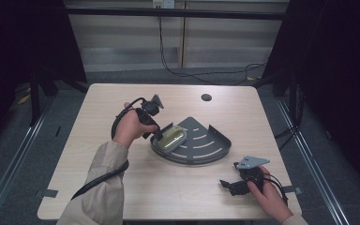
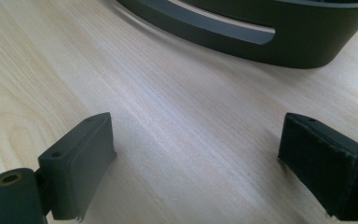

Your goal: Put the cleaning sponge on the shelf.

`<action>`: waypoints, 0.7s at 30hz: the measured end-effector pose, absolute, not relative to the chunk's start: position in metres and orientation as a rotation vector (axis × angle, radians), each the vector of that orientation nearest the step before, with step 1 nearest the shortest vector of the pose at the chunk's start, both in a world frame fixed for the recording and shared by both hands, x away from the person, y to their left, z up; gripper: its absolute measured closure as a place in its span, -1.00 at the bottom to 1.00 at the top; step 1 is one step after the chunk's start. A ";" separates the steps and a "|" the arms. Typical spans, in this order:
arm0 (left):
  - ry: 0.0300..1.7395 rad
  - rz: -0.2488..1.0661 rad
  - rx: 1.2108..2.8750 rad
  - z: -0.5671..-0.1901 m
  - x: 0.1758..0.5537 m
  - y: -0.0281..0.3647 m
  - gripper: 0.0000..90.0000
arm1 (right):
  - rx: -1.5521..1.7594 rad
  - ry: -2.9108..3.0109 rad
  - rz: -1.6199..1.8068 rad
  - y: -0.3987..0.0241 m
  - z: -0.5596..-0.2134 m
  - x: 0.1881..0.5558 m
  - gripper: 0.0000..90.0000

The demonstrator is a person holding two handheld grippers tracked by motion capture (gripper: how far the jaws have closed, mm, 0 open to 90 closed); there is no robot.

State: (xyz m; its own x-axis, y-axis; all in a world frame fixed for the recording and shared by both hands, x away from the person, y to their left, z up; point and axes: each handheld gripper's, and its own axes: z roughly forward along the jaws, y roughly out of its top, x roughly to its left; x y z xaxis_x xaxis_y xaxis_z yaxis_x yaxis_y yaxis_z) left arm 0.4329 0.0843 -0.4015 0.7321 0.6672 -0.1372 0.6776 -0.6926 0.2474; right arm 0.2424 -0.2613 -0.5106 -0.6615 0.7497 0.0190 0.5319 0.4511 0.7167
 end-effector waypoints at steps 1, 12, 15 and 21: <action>1.050 -0.049 2.658 -0.401 0.432 0.086 -0.43 | 1.098 2.405 1.028 -0.261 -0.511 0.242 -0.79; 1.037 -0.065 2.653 -0.403 0.423 0.100 -0.45 | 1.098 2.405 1.028 -0.261 -0.511 0.242 -0.79; 1.038 -0.066 2.643 -0.404 0.420 0.104 -0.44 | 1.100 2.406 1.027 -0.261 -0.511 0.242 -0.79; 1.025 -0.087 2.651 -0.407 0.412 0.106 -0.46 | 1.099 2.405 1.028 -0.261 -0.511 0.242 -0.79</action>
State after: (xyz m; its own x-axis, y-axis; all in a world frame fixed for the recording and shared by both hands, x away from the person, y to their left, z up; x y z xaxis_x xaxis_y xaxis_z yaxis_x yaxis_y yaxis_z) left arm 0.4120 0.1060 -0.4072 0.7439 0.6484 -0.1620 0.6665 -0.7015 0.2523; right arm 0.2424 -0.2612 -0.5106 -0.6610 0.7502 0.0201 0.5330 0.4504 0.7163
